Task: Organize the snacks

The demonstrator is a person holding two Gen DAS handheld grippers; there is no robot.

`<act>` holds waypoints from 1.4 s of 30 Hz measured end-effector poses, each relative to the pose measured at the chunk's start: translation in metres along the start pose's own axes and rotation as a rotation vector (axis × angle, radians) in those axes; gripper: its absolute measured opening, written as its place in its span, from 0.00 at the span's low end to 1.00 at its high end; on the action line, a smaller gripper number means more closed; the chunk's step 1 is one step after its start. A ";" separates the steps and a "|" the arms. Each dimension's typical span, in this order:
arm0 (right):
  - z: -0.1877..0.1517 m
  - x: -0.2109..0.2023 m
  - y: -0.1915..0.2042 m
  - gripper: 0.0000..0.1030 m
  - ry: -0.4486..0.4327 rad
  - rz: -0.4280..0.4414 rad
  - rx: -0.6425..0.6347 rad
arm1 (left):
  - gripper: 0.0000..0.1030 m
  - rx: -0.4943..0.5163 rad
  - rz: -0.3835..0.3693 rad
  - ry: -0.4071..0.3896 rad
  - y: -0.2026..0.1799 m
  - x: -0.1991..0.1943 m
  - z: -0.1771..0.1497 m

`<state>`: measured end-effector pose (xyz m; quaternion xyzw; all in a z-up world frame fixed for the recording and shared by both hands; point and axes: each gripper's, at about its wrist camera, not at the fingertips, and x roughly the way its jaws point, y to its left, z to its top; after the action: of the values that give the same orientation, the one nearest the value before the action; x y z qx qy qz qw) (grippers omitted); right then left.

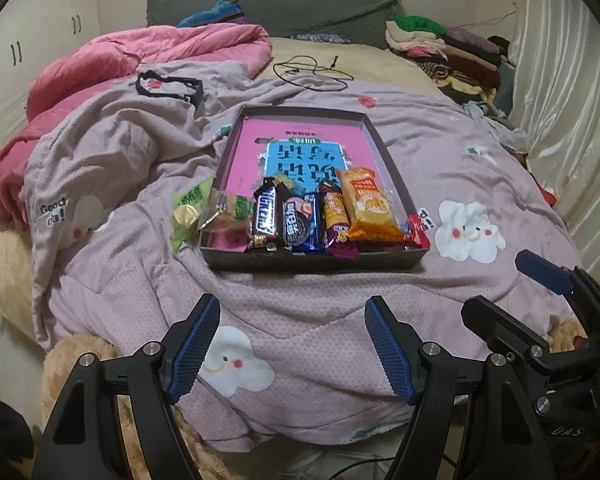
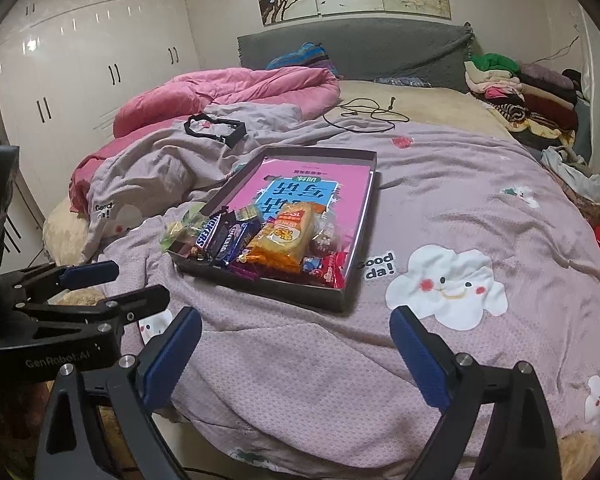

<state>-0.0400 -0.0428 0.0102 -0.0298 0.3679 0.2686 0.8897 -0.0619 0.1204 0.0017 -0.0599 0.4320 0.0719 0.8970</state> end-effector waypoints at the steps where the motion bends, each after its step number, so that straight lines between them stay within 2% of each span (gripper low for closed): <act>1: 0.000 0.000 0.000 0.93 0.000 0.000 0.001 | 0.74 -0.002 0.003 -0.001 0.001 0.000 0.001; 20: 0.001 0.002 0.004 0.93 0.002 -0.001 -0.007 | 0.74 -0.030 0.022 0.006 0.010 0.002 0.003; 42: 0.001 0.003 0.001 0.93 -0.002 -0.010 -0.004 | 0.74 -0.013 0.038 0.017 0.009 0.003 0.003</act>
<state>-0.0384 -0.0406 0.0092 -0.0331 0.3663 0.2651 0.8913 -0.0599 0.1301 0.0010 -0.0580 0.4401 0.0910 0.8915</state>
